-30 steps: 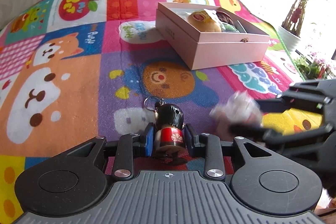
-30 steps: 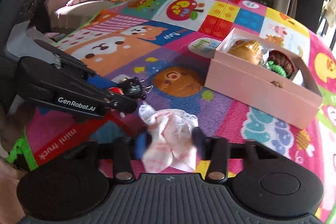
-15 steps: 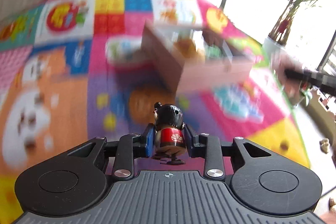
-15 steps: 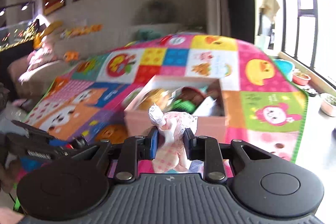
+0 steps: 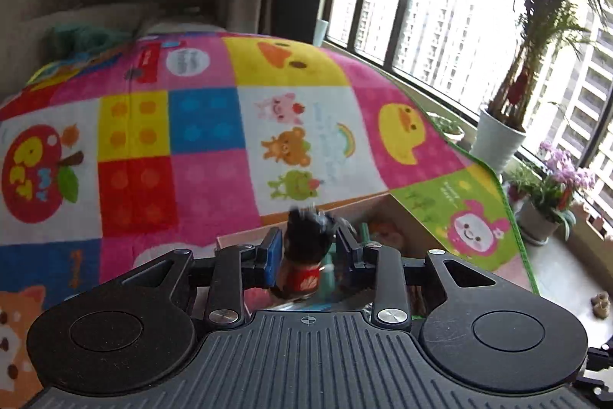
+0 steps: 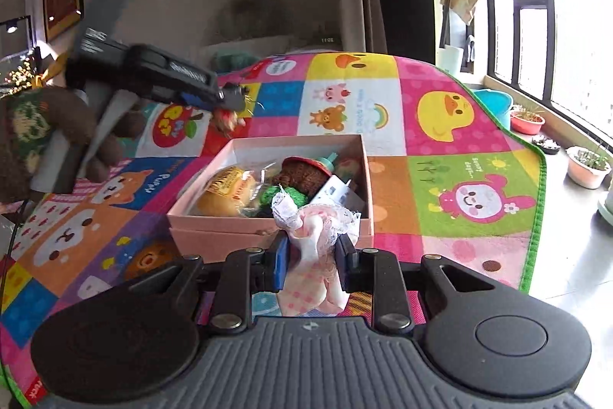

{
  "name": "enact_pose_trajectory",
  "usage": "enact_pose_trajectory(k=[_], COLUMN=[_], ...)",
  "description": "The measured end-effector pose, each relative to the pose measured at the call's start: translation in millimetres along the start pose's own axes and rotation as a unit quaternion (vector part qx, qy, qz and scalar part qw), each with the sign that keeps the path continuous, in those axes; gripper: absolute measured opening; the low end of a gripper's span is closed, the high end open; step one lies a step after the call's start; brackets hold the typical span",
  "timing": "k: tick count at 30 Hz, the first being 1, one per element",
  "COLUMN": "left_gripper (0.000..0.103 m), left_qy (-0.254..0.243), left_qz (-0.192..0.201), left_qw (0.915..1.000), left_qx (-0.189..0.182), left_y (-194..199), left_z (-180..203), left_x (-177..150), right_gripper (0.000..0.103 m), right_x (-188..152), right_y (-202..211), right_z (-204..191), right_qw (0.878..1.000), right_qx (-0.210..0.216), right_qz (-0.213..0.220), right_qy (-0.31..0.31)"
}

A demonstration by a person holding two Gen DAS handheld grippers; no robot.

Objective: Organize objects
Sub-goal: 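Lift and carry the doll keychain to the pink box while the right gripper carries the tissue there, then release the doll keychain into the pink box while the right gripper lowers and releases the tissue inside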

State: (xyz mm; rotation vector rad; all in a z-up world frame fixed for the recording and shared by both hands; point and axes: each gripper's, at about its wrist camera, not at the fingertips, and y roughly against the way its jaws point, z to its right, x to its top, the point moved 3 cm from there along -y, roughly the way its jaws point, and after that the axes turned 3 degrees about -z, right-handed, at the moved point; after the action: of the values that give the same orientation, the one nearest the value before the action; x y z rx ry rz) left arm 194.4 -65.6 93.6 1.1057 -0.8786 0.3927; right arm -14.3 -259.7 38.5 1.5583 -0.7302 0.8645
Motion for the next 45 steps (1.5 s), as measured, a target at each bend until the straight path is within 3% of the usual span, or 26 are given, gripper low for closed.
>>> enact_pose_trajectory(k=[4,8,12,16,18,22,25,27,30,34,36,38,43,45], left_gripper=[0.033,0.033,0.033,0.033,0.033,0.033,0.033,0.033,0.033,0.033,0.033,0.033,0.033,0.034], left_qy=[0.034,0.03,0.051,0.075,0.078,0.082,0.095,0.108,0.128,0.128,0.12,0.114,0.103,0.092], left_qz=[0.017,0.027,0.009,-0.012,-0.016,-0.008,-0.004,-0.002,-0.003,0.005,0.009,0.008,-0.02,-0.044], left_qw=[0.998,0.9981,0.9968,0.9952,0.9949,0.9944,0.9943,0.9934,0.9914,0.9911,0.9919,0.9925,0.994,0.9948], left_qx=[-0.051,-0.047,-0.061,-0.061,-0.062,-0.066,-0.049,-0.039,-0.028,-0.035,-0.04,-0.045,-0.031,0.007], left_y=[5,31,49,55,62,80,88,89,86,88,89,87,60,43], left_z=[-18,-23,-32,-46,-51,-63,-74,-81,-85,-71,-59,-46,-19,-13], left_x=[-14,-32,-64,-90,-99,-112,-117,-118,-116,-107,-100,-94,-84,-84], right_gripper=[0.025,0.025,0.025,0.025,0.025,0.025,0.025,0.028,0.055,0.057,0.062,0.075,0.076,0.076], right_x=[12,46,95,137,145,142,130,131,139,155,152,139,74,45], right_y=[-7,-18,-50,-122,-163,-228,-253,-249,-223,-158,-122,-89,-47,-46], right_z=[9,10,5,-13,-25,-43,-43,-44,-33,-10,6,19,33,32], right_qw=[1.0,1.0,0.999,0.995,0.993,0.989,0.981,0.981,0.985,0.994,0.997,0.999,0.997,0.996], right_qx=[-0.013,0.008,0.038,0.059,0.05,0.008,-0.003,0.0,0.005,0.02,0.007,-0.012,-0.033,-0.048], right_qz=[-0.005,0.0,-0.009,-0.064,-0.098,-0.148,-0.19,-0.191,-0.167,-0.097,-0.06,-0.028,-0.027,-0.03], right_qy=[0.0,-0.012,-0.027,-0.048,-0.048,-0.028,-0.035,-0.028,-0.05,-0.05,-0.041,-0.016,0.057,0.074])
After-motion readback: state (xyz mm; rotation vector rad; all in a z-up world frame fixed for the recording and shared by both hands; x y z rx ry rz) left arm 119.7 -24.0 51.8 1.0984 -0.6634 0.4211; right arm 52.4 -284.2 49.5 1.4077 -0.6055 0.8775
